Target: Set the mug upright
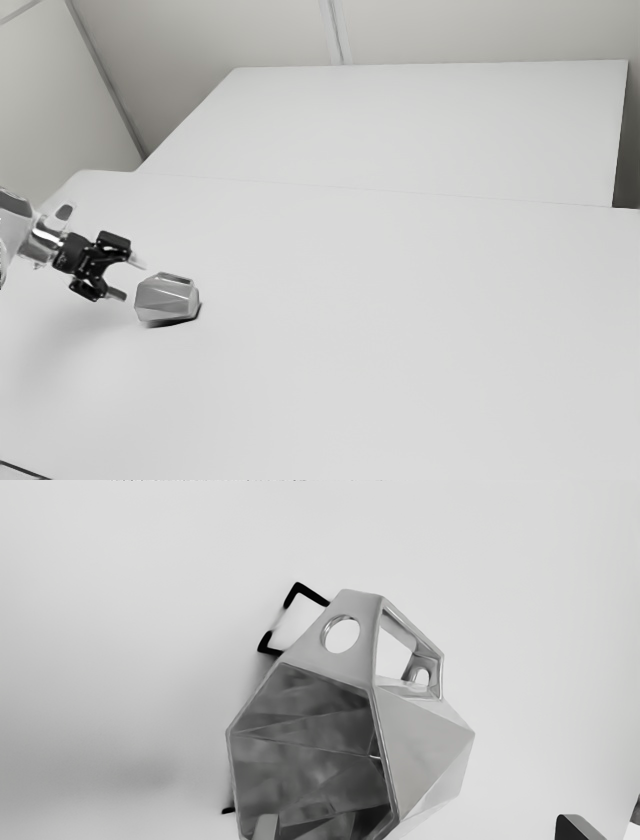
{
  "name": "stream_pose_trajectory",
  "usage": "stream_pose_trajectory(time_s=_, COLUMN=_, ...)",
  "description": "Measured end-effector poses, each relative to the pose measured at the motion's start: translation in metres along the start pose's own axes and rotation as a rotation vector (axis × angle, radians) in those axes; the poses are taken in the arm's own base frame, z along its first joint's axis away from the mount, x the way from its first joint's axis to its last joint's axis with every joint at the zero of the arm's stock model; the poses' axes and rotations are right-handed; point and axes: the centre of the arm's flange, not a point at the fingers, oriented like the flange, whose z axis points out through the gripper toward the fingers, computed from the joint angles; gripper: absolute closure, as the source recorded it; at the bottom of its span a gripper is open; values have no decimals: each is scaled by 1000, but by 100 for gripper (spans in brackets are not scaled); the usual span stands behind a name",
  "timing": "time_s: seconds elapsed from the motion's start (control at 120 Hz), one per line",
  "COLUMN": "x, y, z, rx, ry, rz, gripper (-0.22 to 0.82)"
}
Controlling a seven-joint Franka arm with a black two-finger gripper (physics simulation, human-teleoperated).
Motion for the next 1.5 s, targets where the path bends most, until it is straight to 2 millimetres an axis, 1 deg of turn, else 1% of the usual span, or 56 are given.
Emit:
stream_pose_trajectory(time_s=0.192, x=-1, y=-13, z=13, rx=-96, ry=75, rz=49, gripper=0)
stream_pose_trajectory(time_s=0.492, x=-16, y=-28, z=38, rx=-215, ry=129, rz=80, gripper=0)
stream_pose_trajectory(time_s=0.725, x=-16, y=-27, z=45, rx=-254, ry=158, rz=122, gripper=1)
stream_pose_trajectory(time_s=0.758, x=-16, y=-27, z=46, rx=-256, ry=161, rz=129, gripper=4)
stream_pose_trajectory(time_s=0.783, x=-16, y=-26, z=46, rx=-257, ry=163, rz=134, gripper=9)
stream_pose_trajectory(time_s=0.892, x=-15, y=-26, z=46, rx=-259, ry=171, rz=151, gripper=36)
stream_pose_trajectory(time_s=0.933, x=-15, y=-26, z=47, rx=-258, ry=173, rz=156, gripper=45)
stream_pose_trajectory(time_s=1.033, x=-15, y=-26, z=47, rx=-259, ry=177, rz=168, gripper=60)
stream_pose_trajectory(time_s=1.142, x=-14, y=-26, z=47, rx=-259, ry=181, rz=179, gripper=67)
stream_pose_trajectory(time_s=1.292, x=-13, y=-22, z=47, rx=-261, ry=183, rz=198, gripper=73)
stream_pose_trajectory(time_s=1.325, x=-10, y=-15, z=45, rx=-261, ry=183, rz=215, gripper=74)
stream_pose_trajectory(time_s=1.433, x=-1, y=17, z=30, rx=-265, ry=183, rz=302, gripper=76)
stream_pose_trajectory(time_s=1.5, x=3, y=44, z=29, rx=-265, ry=154, rz=366, gripper=76)
